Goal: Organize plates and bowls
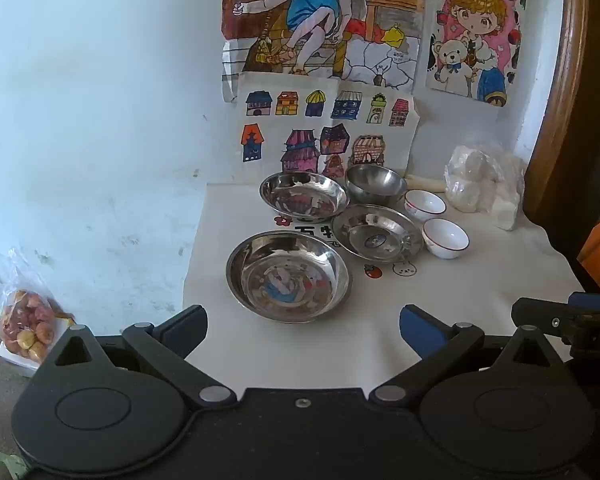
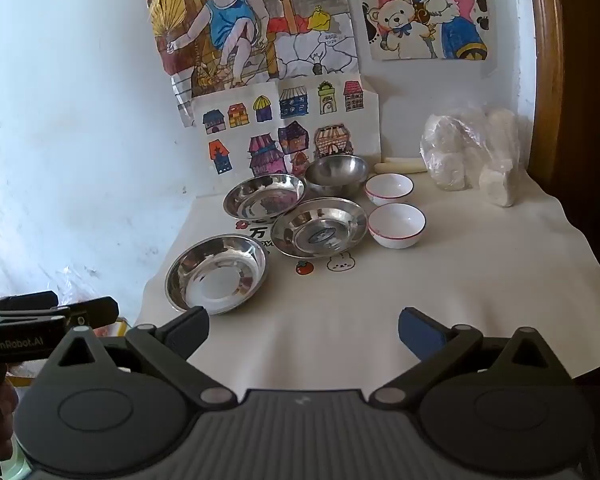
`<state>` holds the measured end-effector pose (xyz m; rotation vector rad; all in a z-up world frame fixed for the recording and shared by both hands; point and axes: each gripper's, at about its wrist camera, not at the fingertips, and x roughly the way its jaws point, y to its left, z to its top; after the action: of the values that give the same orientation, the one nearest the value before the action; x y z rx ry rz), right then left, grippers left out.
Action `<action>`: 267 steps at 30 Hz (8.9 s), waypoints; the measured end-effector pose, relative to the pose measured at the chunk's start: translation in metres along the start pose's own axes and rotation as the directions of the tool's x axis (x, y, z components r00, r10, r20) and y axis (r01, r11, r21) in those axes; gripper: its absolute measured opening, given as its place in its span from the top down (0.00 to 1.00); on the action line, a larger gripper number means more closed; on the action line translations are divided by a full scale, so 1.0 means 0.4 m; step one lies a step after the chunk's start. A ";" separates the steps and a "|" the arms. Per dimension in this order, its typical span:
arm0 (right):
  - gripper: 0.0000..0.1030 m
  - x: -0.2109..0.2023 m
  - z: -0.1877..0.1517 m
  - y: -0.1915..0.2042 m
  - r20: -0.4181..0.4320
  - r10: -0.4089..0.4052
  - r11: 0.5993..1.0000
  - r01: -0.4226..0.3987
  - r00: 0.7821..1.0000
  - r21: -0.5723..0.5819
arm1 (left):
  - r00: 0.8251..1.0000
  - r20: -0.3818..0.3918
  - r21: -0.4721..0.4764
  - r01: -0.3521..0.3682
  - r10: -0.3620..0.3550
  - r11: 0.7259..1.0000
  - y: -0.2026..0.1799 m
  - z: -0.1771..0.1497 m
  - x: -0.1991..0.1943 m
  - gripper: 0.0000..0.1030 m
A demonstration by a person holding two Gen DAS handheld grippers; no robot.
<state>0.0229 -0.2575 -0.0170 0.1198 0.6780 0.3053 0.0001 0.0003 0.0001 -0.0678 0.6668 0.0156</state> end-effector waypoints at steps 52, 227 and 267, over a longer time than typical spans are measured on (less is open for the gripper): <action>0.00 0.009 0.008 0.003 -0.011 -0.003 1.000 0.003 1.000 -0.002 | 1.000 -0.022 -0.004 0.016 -0.016 1.000 -0.001 -0.019 0.026 0.01; 0.86 0.837 0.346 0.022 -0.213 0.149 0.987 -0.134 0.966 0.086 | 0.947 -0.316 -0.128 0.011 -0.051 0.992 0.212 0.361 0.791 0.87; 0.76 0.650 0.204 0.145 -0.459 0.161 0.953 -0.258 0.874 -0.158 | 0.892 -0.442 0.046 -0.080 0.092 0.996 0.163 0.123 0.588 0.78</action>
<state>0.2523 -0.1212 -0.0975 -0.0886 1.0829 0.6272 0.2128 0.0669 -0.1104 -0.0144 1.1290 0.0785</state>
